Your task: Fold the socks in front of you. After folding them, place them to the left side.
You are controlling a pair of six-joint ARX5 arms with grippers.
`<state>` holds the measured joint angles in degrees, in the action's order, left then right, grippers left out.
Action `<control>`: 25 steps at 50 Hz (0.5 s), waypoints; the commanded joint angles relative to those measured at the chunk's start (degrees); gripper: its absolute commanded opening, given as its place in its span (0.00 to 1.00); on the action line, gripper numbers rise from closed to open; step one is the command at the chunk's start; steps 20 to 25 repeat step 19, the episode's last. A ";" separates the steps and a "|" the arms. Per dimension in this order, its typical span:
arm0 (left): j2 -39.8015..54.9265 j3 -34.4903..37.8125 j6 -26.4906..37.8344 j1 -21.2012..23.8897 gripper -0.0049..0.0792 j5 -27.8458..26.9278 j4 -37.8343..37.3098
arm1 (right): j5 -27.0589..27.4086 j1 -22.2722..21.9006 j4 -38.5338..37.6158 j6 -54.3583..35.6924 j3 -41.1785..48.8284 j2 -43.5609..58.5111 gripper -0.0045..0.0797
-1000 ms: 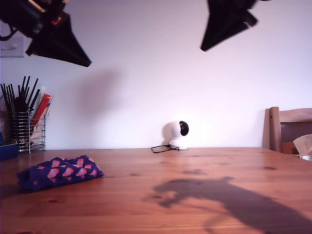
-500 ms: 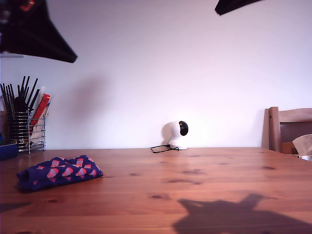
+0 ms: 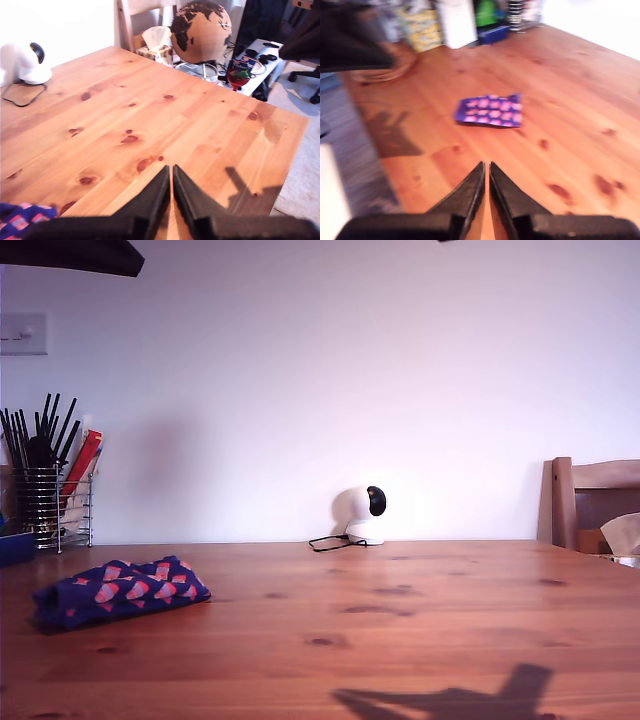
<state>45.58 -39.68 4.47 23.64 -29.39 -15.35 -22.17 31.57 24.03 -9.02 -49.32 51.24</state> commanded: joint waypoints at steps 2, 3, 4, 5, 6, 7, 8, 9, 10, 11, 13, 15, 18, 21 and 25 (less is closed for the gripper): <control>0.46 0.87 -0.20 0.17 0.04 -0.22 0.37 | -0.17 -0.20 0.55 0.24 0.46 0.31 0.04; 0.46 0.87 -0.20 0.17 0.04 -0.22 0.37 | -0.17 -0.20 0.76 0.24 0.46 0.31 0.04; 0.46 0.87 -0.20 0.17 0.04 -0.22 0.35 | -0.17 -0.20 0.92 0.24 0.46 0.31 0.04; 0.46 0.87 -0.24 0.17 0.04 -0.22 0.33 | -0.17 -0.17 1.14 0.24 0.46 0.31 0.04; 0.46 0.87 -0.26 0.17 0.04 -0.22 0.28 | -0.17 -0.20 1.29 0.24 0.46 0.31 0.04; 0.46 0.87 -0.63 0.17 0.04 -0.22 0.28 | -0.17 -0.17 1.44 0.24 0.46 0.31 0.04; 0.46 0.87 -1.22 0.17 0.04 -0.22 0.26 | -0.17 -0.17 1.60 0.24 0.46 0.31 0.04; 0.46 0.87 -1.40 0.17 0.04 -0.20 0.28 | -0.17 -0.20 1.64 0.24 0.46 0.31 0.04; 0.46 0.87 -1.92 0.17 0.04 -0.22 0.26 | -0.15 -0.20 1.73 0.24 0.46 0.33 0.04; 0.48 0.87 -2.08 0.17 0.04 -0.22 0.24 | -0.11 -0.20 1.75 0.24 0.46 0.33 0.04; 0.48 0.87 -2.14 0.15 0.04 -0.17 0.17 | 0.09 -0.20 1.77 0.24 0.46 0.33 0.04; 0.48 0.87 -2.12 0.15 0.04 -0.15 0.20 | 0.24 -0.20 1.79 0.24 0.46 0.33 0.04; 0.48 0.87 -2.10 0.15 0.04 -0.15 0.33 | 0.22 -0.20 2.01 0.24 0.46 0.33 0.04; 0.48 0.87 -2.10 0.15 0.04 -0.13 0.37 | 0.22 -0.20 2.05 0.24 0.46 0.33 0.04; 0.48 0.87 -2.10 0.15 0.04 -0.13 0.37 | 0.22 -0.20 2.05 0.24 0.46 0.33 0.04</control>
